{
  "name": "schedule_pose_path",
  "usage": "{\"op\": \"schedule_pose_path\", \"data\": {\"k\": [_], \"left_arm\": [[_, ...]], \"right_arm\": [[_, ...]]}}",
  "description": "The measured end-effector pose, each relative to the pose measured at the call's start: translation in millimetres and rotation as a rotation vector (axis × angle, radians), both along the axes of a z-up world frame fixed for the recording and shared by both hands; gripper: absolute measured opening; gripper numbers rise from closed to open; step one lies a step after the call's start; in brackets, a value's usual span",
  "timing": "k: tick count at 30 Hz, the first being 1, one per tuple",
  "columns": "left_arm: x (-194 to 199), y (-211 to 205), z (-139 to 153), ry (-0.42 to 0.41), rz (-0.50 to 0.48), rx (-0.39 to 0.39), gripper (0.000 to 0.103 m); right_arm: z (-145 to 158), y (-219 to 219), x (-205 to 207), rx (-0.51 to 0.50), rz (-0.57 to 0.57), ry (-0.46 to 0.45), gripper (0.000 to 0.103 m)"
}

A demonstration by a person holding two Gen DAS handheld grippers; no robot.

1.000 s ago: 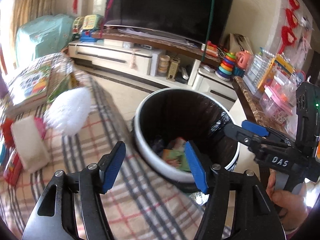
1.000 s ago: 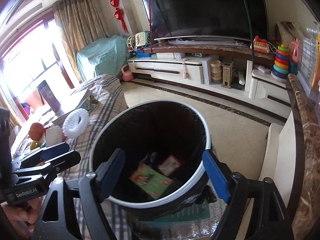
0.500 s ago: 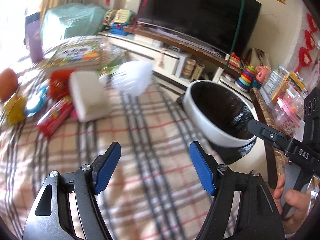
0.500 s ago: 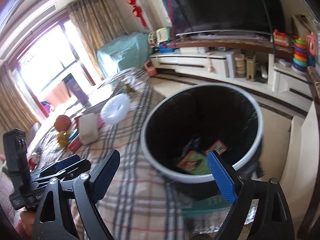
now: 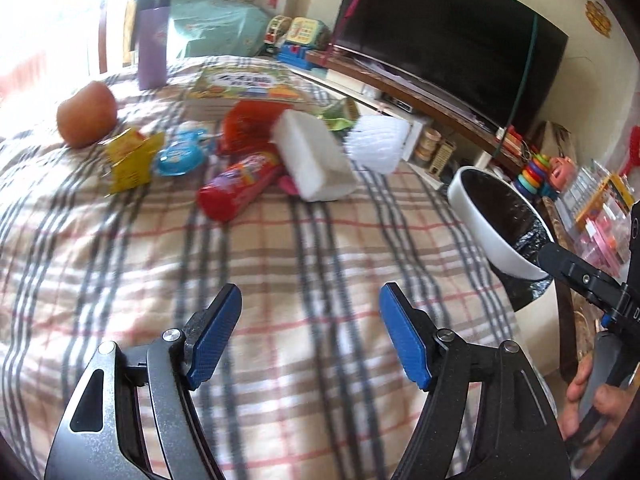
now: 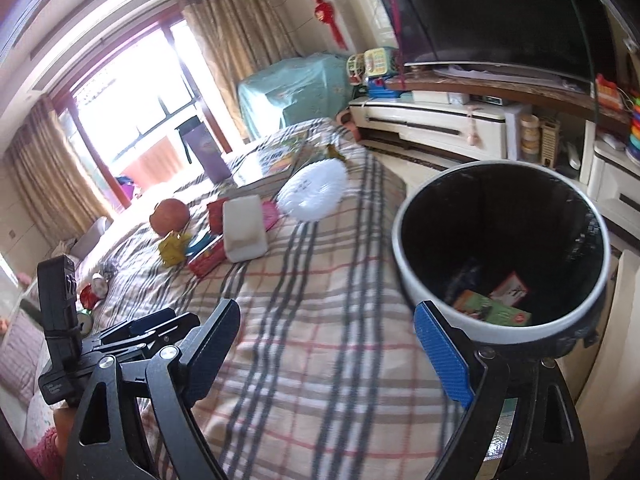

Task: Collect trash
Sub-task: 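Move both tools back over the bed toward the mesh net and candy tube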

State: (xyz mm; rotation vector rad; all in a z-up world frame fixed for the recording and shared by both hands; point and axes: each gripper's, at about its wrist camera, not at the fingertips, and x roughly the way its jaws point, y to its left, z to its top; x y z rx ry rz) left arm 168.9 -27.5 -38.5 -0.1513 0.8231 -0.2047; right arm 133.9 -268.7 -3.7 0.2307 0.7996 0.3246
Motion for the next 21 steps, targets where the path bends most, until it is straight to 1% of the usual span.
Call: {"op": "schedule_pose_path", "data": {"k": [5, 9, 14, 17, 21], "left_arm": [[-2, 18, -5, 0.016, 0.032, 0.005, 0.073], [-1, 30, -6, 0.02, 0.049, 0.011, 0.073], [5, 39, -5, 0.026, 0.058, 0.023, 0.073], [12, 41, -3, 0.021, 0.056, 0.04, 0.073], [26, 43, -1, 0.014, 0.046, 0.056, 0.073]], "right_arm": [[-8, 16, 5, 0.013, 0.035, 0.028, 0.09], [-13, 32, 12, -0.046, 0.053, 0.047, 0.09], [-14, 43, 20, -0.068, 0.063, 0.022, 0.089], [-14, 48, 30, -0.076, 0.067, 0.008, 0.086], [-15, 51, 44, -0.087, 0.061, -0.004, 0.076]]}}
